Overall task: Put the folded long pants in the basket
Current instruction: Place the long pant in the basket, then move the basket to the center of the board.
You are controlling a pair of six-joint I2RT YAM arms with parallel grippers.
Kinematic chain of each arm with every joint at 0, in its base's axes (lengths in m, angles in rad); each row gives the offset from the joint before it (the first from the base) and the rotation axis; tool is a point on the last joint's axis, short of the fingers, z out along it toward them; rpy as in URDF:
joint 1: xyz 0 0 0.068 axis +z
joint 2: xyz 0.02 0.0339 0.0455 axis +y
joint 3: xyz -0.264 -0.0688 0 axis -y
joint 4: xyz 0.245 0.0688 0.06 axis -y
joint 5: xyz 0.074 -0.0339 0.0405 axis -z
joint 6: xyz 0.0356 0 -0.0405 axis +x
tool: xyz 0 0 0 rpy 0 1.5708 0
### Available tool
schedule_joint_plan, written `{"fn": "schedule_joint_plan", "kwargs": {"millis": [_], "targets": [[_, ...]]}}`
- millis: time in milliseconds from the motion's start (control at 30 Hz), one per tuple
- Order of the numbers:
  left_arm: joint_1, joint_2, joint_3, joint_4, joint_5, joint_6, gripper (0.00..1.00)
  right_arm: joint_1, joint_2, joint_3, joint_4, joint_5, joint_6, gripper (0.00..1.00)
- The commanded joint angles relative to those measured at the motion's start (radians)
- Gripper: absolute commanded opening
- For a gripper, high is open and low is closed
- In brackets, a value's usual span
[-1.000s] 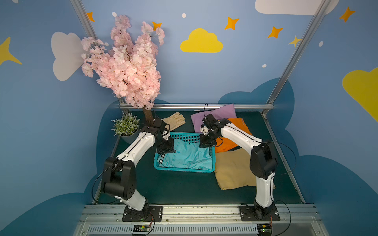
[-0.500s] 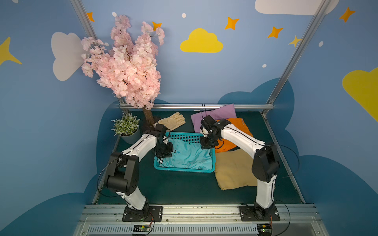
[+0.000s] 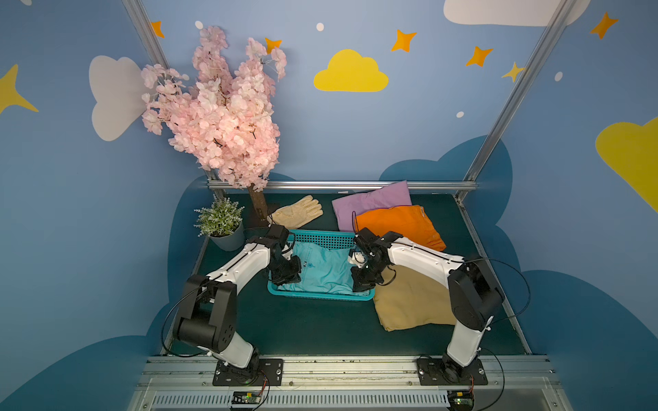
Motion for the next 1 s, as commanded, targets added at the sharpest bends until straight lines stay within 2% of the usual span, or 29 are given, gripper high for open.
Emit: {"fn": "schedule_joint_plan", "kwargs": {"millis": [0, 133, 200, 300, 400, 467, 567, 700, 800, 967], "targets": [[0.001, 0.013, 0.006, -0.006, -0.023, -0.005, 0.03, 0.025, -0.019, -0.003, -0.025, -0.006, -0.019, 0.12], [0.001, 0.009, 0.018, -0.025, -0.053, -0.005, 0.02, 0.020, -0.035, 0.059, -0.065, 0.042, -0.050, 0.14], [0.001, -0.007, 0.027, -0.034, -0.047, 0.000, 0.03, 0.007, -0.091, 0.067, -0.056, 0.052, -0.054, 0.18], [0.001, -0.057, 0.041, -0.053, -0.043, 0.009, 0.03, -0.046, -0.213, 0.055, -0.056, 0.131, -0.039, 0.34], [0.001, -0.111, 0.048, -0.059, -0.022, 0.011, 0.10, -0.141, -0.328, 0.010, -0.060, 0.179, -0.019, 0.47], [0.001, -0.152, 0.042, -0.047, 0.004, 0.003, 0.18, -0.200, -0.374, -0.050, -0.036, 0.249, 0.063, 0.51], [0.000, -0.204, 0.027, -0.028, 0.034, -0.009, 0.36, -0.258, -0.383, -0.127, 0.040, 0.167, 0.050, 0.53], [-0.001, -0.257, 0.016, -0.014, 0.069, -0.015, 0.50, -0.266, -0.277, -0.134, 0.093, 0.023, 0.045, 0.54], [-0.001, -0.282, 0.021, -0.013, 0.082, -0.017, 0.51, -0.222, -0.168, -0.088, 0.125, -0.060, 0.076, 0.51], [0.000, -0.300, 0.025, -0.033, 0.073, -0.015, 0.51, -0.065, -0.042, 0.053, 0.179, -0.103, 0.124, 0.48]]}}
